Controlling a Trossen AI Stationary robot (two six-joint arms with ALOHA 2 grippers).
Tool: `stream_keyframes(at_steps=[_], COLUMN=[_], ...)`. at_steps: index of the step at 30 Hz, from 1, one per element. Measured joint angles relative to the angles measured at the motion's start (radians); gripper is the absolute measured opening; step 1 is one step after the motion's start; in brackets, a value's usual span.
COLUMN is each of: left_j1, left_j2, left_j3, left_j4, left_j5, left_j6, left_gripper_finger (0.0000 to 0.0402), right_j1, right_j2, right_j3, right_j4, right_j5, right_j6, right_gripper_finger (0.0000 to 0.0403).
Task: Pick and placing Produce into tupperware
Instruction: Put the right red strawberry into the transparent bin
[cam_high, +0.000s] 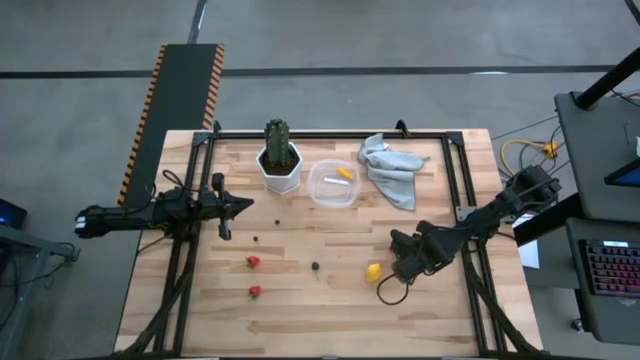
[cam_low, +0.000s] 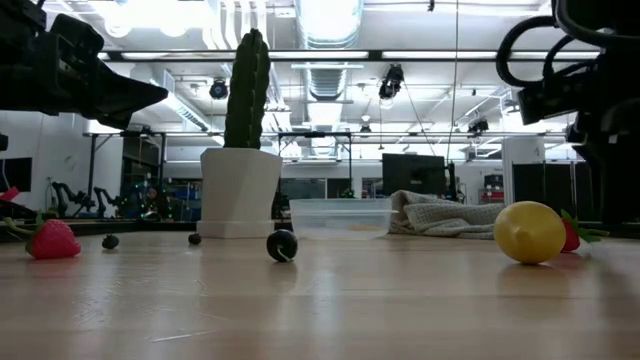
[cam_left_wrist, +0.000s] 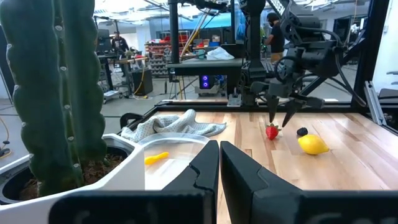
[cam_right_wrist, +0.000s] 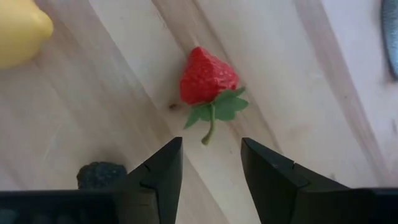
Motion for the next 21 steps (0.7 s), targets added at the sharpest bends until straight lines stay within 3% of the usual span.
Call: stream_keyframes(at_steps=[21], left_j1=[0.0], left_j2=[0.0], left_j3=[0.0], left_j4=[0.0], left_j5=[0.0], left_j6=[0.0], left_gripper_finger=[0.0], right_j1=[-0.056], right_j2=[0.0], right_j3=[-0.047], right_j4=[0.033], right_j5=[0.028], right_j6=[-0.068], right_gripper_finger=[0.0155])
